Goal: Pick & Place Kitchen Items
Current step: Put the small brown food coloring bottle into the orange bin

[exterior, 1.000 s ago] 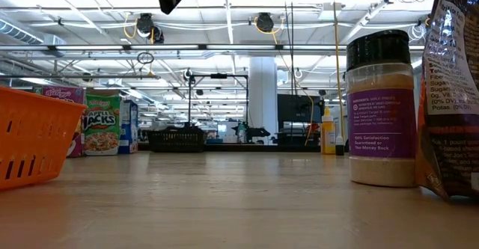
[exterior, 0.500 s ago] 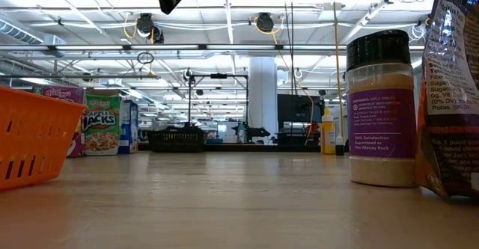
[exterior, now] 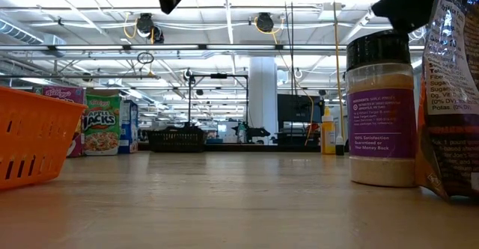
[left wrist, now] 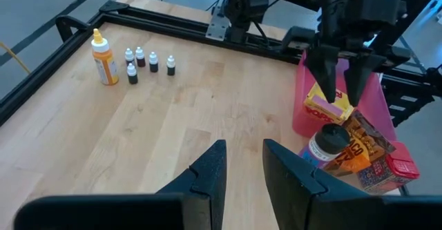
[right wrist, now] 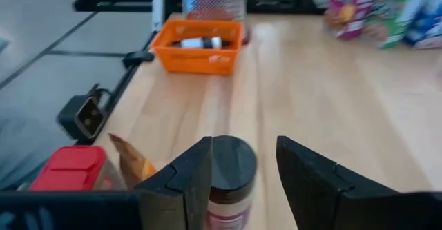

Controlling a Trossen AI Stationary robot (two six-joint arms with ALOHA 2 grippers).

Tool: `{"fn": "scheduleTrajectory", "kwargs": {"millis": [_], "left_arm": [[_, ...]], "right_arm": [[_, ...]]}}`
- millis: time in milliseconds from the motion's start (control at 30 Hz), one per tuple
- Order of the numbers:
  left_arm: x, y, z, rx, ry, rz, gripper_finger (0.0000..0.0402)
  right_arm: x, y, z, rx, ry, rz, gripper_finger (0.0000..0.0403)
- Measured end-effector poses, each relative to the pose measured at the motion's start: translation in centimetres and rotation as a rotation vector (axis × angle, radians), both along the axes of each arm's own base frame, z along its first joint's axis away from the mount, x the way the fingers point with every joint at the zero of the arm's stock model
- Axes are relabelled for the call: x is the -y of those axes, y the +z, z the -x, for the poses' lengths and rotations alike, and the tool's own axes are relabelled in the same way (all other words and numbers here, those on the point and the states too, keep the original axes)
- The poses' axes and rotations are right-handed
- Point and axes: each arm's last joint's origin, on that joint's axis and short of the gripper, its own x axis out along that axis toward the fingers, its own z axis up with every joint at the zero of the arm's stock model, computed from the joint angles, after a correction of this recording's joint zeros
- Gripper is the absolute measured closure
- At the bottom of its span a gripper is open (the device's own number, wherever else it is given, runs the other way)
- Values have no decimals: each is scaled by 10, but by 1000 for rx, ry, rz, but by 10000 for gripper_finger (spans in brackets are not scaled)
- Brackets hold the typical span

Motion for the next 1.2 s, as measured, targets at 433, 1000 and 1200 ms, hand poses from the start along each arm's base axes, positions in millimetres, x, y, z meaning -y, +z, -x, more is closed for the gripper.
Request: {"fn": "scheduleTrajectory", "kwargs": {"millis": [433,1000,1200], "left_arm": [[0,0,0,0,0,-17,307],[0,0,0,1,1,-19,307],[-1,0,0,0,25,-29,307]], "right_arm": [[27,-1,-20,-81,173,-75,175],[51,2,-30,-69,201,-61,151],[80,15,-15,-93,-46,32,162]]}}
